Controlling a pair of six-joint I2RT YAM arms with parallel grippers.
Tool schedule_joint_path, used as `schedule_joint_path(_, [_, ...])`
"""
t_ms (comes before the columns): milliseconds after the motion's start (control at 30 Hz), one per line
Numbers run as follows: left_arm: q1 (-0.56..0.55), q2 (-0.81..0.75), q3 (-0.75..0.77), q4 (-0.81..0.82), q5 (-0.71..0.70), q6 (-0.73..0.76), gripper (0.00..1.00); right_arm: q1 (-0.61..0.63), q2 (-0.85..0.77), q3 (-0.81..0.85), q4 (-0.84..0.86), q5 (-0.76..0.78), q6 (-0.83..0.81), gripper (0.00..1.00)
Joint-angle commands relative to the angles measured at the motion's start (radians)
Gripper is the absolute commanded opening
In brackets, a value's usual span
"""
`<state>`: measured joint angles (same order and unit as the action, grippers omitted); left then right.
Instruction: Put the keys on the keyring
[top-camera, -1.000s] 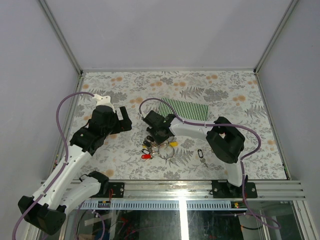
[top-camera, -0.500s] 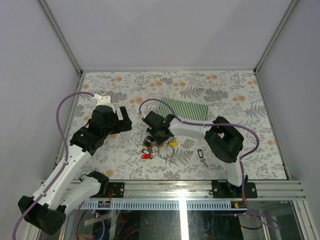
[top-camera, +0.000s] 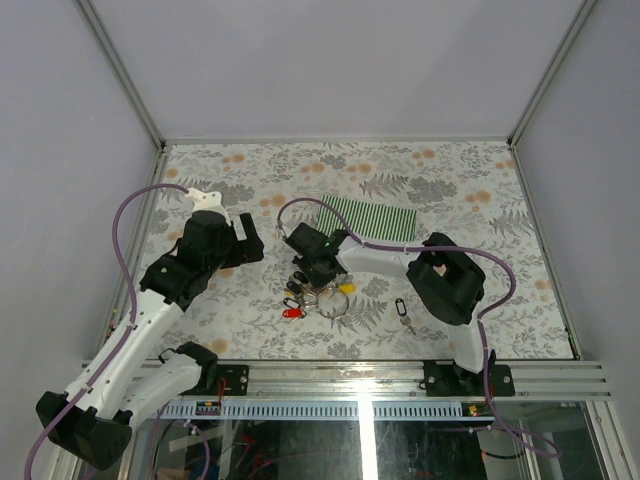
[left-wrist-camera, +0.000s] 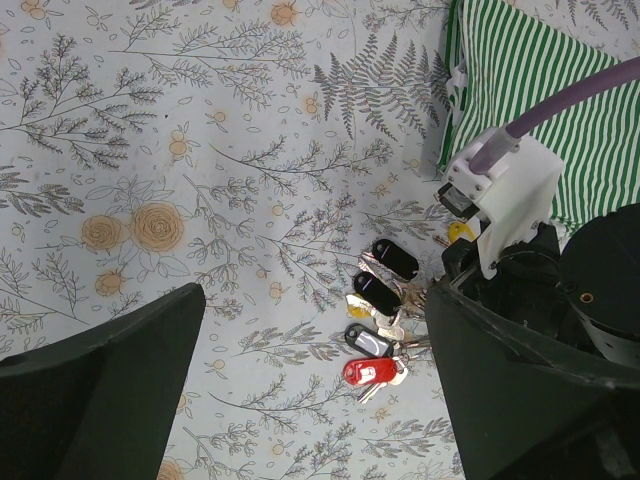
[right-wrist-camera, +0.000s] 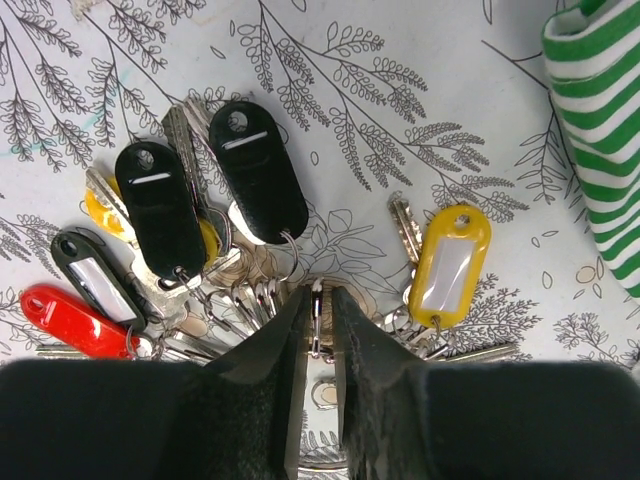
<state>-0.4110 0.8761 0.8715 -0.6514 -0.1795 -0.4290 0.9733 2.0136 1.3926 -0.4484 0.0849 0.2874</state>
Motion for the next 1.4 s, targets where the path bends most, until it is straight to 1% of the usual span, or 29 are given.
schedule_joint_path(0, [0.006, -0.003, -0.009, 0.042, 0.011, 0.018, 0.94, -0.002, 0.031, 0.017, 0.014, -0.004, -0.006, 0.18])
schedule_joint_path(133, [0.006, -0.008, -0.011, 0.041, 0.000, 0.018, 0.95, -0.002, -0.008, -0.001, 0.038, 0.010, -0.009, 0.09])
schedule_joint_path(233, [0.007, -0.020, -0.009, 0.038, -0.020, 0.011, 1.00, -0.002, -0.061, -0.023, 0.070, 0.023, -0.023, 0.01])
schedule_joint_path(267, [0.006, -0.030, -0.010, 0.038, -0.030, 0.010, 1.00, -0.002, -0.083, -0.032, 0.083, 0.031, -0.029, 0.00])
schedule_joint_path(400, [0.005, -0.076, -0.018, 0.050, -0.063, -0.003, 1.00, -0.002, -0.162, -0.066, 0.120, 0.067, -0.069, 0.00])
schedule_joint_path(500, [0.008, -0.108, -0.030, 0.087, -0.039, -0.005, 1.00, -0.001, -0.216, -0.099, 0.156, 0.081, -0.092, 0.00])
schedule_joint_path(733, [0.008, -0.140, -0.025, 0.186, -0.021, 0.013, 1.00, -0.002, -0.362, -0.180, 0.264, 0.035, -0.142, 0.00])
schedule_joint_path(867, [0.008, -0.140, 0.012, 0.234, 0.023, 0.024, 1.00, -0.002, -0.484, -0.242, 0.367, -0.014, -0.154, 0.00])
schedule_joint_path(1000, [0.007, -0.105, 0.089, 0.231, 0.078, 0.025, 1.00, -0.002, -0.612, -0.295, 0.463, -0.039, -0.151, 0.00])
schedule_joint_path(1067, [0.007, -0.091, 0.124, 0.236, 0.127, 0.029, 1.00, -0.002, -0.671, -0.317, 0.504, -0.040, -0.139, 0.00])
schedule_joint_path(1133, [0.007, -0.091, 0.137, 0.274, 0.205, 0.036, 1.00, -0.001, -0.724, -0.325, 0.536, -0.041, -0.121, 0.00])
schedule_joint_path(1200, [0.007, -0.098, 0.138, 0.331, 0.276, 0.044, 1.00, -0.002, -0.765, -0.324, 0.557, -0.035, -0.099, 0.00])
schedule_joint_path(1267, [0.007, -0.096, 0.145, 0.387, 0.318, 0.039, 1.00, -0.002, -0.798, -0.314, 0.562, -0.009, -0.065, 0.00])
schedule_joint_path(1367, [0.005, -0.067, 0.186, 0.414, 0.367, 0.036, 0.97, -0.002, -0.843, -0.293, 0.559, 0.053, 0.009, 0.00])
